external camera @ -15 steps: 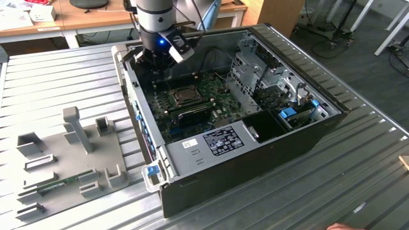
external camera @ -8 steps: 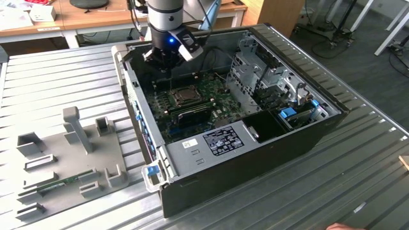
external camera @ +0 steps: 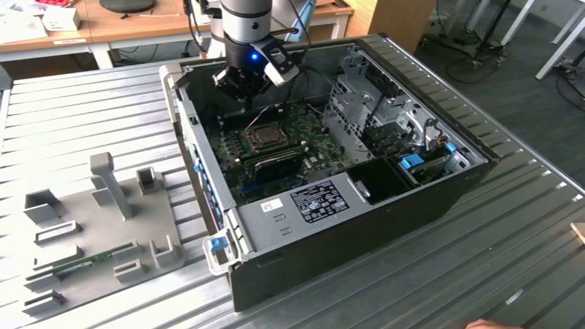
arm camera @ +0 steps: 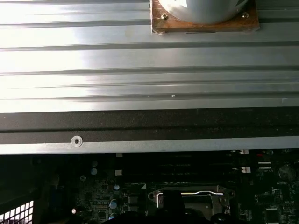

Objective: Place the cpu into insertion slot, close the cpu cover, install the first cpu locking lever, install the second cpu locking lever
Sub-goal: 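Install the first cpu locking lever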

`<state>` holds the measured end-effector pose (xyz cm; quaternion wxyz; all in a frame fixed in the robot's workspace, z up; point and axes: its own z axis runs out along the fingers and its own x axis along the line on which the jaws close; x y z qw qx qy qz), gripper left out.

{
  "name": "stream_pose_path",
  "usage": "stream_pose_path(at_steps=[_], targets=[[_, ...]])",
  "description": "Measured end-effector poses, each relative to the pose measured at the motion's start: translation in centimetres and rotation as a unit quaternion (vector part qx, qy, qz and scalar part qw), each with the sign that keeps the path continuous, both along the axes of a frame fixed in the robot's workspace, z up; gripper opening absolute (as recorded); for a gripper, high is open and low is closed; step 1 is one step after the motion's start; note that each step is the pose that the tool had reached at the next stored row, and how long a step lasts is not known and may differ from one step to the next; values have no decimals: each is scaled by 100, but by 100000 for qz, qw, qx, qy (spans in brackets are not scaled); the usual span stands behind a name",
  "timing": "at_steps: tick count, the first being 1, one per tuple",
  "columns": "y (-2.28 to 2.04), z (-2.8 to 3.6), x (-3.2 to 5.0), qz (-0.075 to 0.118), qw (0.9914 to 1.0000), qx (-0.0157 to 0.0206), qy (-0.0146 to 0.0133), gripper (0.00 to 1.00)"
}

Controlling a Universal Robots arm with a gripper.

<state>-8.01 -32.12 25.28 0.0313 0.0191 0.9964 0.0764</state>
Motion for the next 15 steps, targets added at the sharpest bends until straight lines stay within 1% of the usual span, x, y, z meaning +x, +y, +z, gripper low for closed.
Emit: stream_pose_path(at_steps=[2, 4, 8, 10, 15], targets=[[0, 0, 1, 1, 100000, 1, 0, 10], [0, 0, 19, 5, 100000, 3, 0, 10], [0, 0, 19, 5, 100000, 1, 1, 10], [0, -3, 37, 4, 100000, 1, 1, 10], [-7, -3, 37, 13, 100000, 8, -4, 10]])
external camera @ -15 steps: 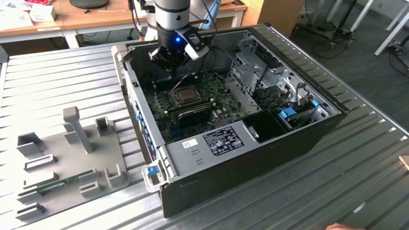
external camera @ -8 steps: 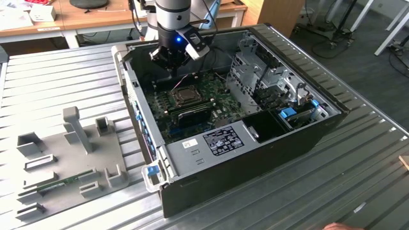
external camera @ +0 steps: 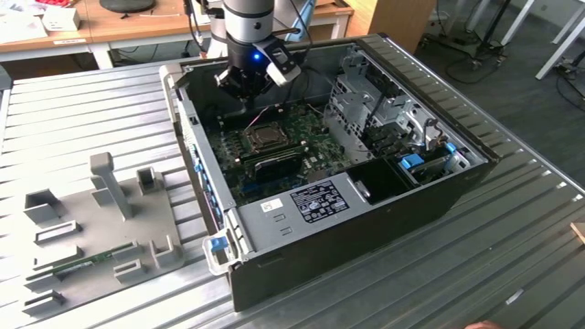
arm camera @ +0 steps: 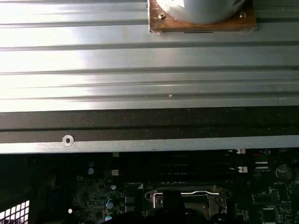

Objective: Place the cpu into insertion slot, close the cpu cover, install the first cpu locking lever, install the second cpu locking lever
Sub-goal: 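Install the first cpu locking lever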

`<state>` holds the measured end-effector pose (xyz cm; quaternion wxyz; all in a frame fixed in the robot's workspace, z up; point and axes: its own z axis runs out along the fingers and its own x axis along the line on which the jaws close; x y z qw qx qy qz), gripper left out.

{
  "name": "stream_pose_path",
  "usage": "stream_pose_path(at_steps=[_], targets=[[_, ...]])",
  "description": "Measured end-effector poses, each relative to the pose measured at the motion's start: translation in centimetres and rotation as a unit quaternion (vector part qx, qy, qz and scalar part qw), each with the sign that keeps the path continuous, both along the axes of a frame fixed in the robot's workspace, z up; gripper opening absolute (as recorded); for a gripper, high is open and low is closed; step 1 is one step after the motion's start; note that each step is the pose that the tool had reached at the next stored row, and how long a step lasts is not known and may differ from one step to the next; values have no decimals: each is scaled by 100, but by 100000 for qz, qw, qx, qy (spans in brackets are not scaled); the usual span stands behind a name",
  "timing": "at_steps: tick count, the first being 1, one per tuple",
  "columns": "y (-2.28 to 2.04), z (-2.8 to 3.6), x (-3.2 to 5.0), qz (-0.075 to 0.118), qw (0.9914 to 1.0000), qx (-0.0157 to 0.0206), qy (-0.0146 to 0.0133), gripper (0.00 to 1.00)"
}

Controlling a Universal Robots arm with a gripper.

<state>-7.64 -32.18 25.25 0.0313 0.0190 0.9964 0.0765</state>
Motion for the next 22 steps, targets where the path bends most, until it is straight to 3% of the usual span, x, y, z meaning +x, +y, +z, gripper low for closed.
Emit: stream_pose_path(at_steps=[5, 17, 19, 22], targets=[[-8, -10, -1, -12, 100000, 2, -1, 10], [-6, -126, 44, -9, 100000, 164, 7, 10], [-6, -133, 63, -7, 99999, 365, 12, 10], [-6, -135, 68, -8, 99992, 1281, 7, 10]])
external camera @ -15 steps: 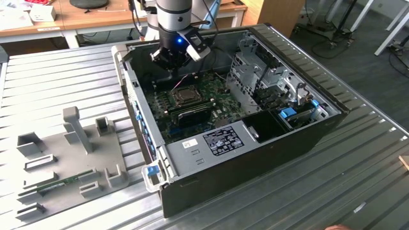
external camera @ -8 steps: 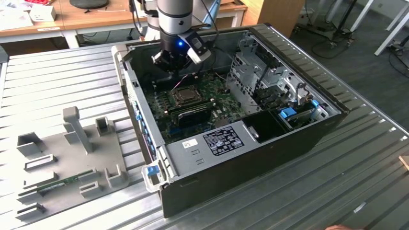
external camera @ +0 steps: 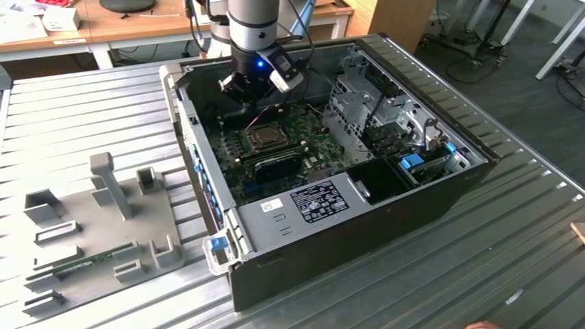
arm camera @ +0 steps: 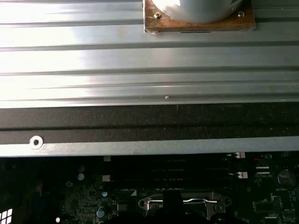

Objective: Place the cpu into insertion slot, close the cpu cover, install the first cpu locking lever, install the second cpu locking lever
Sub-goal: 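Install the first cpu locking lever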

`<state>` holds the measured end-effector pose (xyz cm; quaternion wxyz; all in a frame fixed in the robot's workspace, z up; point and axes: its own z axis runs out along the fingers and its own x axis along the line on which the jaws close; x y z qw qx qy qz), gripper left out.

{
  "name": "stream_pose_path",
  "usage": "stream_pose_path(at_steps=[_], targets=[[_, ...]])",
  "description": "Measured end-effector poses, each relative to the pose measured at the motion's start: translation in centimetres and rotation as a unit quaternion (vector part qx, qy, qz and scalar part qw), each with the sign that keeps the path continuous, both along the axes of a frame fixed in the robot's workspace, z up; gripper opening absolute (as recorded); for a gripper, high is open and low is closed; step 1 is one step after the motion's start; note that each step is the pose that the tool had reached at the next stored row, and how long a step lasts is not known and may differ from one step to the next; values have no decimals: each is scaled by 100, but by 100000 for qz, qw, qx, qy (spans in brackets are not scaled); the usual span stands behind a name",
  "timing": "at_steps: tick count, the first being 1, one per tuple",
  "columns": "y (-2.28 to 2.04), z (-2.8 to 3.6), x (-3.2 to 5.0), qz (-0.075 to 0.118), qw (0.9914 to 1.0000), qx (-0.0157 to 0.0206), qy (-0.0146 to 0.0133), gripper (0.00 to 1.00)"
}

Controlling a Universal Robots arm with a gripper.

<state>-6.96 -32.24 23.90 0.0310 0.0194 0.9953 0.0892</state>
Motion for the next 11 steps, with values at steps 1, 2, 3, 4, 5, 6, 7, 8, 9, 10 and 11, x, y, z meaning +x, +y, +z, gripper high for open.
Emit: stream_pose_path(at_steps=[1, 2, 3, 4, 5, 6, 7, 8, 9, 10, 11], targets=[[1, 0, 0, -6, 100000, 29, -5, 10], [1, -2, 0, -8, 100000, 40, -6, 10], [1, -8, 0, -5, 100000, 53, -15, 10], [0, -17, 0, 2, 100000, 43, -16, 10], [0, -28, 1, 4, 100000, 43, -22, 10], [0, -36, 1, 12, 100000, 66, -25, 10], [0, -39, 4, -29, 100000, 72, -22, 10], [-1, -40, 6, -157, 100000, 64, -16, 10], [-1, -41, 7, -451, 99999, 62, -11, 10], [-1, -45, 8, -896, 99996, 78, -22, 10], [-1, -50, 8, -1498, 99989, 83, -30, 10]])
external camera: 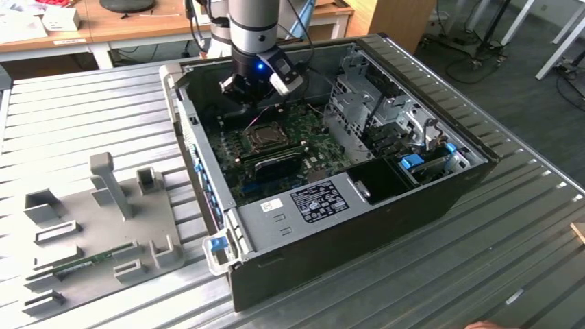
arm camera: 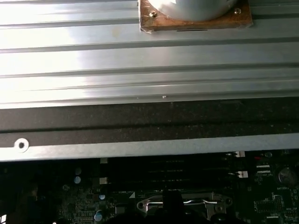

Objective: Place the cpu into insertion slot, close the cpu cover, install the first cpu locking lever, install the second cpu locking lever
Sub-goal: 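Install the first cpu locking lever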

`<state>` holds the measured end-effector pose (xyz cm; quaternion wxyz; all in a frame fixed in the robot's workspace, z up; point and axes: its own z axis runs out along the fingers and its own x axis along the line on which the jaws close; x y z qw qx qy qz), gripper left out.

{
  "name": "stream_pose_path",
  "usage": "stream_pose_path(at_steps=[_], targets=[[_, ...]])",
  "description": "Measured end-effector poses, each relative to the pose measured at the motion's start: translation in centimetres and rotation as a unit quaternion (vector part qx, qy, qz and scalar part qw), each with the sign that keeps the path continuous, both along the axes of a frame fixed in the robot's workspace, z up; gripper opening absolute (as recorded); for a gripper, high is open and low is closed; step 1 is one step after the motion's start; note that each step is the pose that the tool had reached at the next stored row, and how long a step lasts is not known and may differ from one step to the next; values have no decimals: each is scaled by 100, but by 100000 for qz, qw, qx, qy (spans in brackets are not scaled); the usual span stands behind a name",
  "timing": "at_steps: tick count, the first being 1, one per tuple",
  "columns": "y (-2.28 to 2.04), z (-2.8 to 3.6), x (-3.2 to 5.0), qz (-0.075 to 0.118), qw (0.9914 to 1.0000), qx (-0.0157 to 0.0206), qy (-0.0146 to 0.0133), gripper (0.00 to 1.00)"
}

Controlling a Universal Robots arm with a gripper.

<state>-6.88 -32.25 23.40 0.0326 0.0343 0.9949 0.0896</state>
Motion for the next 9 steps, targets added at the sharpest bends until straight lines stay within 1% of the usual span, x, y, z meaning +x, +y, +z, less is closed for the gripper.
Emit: stream_pose_path(at_steps=[2, 6, 7, 9], targets=[[0, -5, 0, -1157, 99993, -12, 7, 10], [0, -6, 0, -1284, 99992, 10, 6, 10], [0, -8, 0, -1595, 99987, 45, 7, 10], [0, -14, -1, -2864, 99959, 131, 1, 10]])
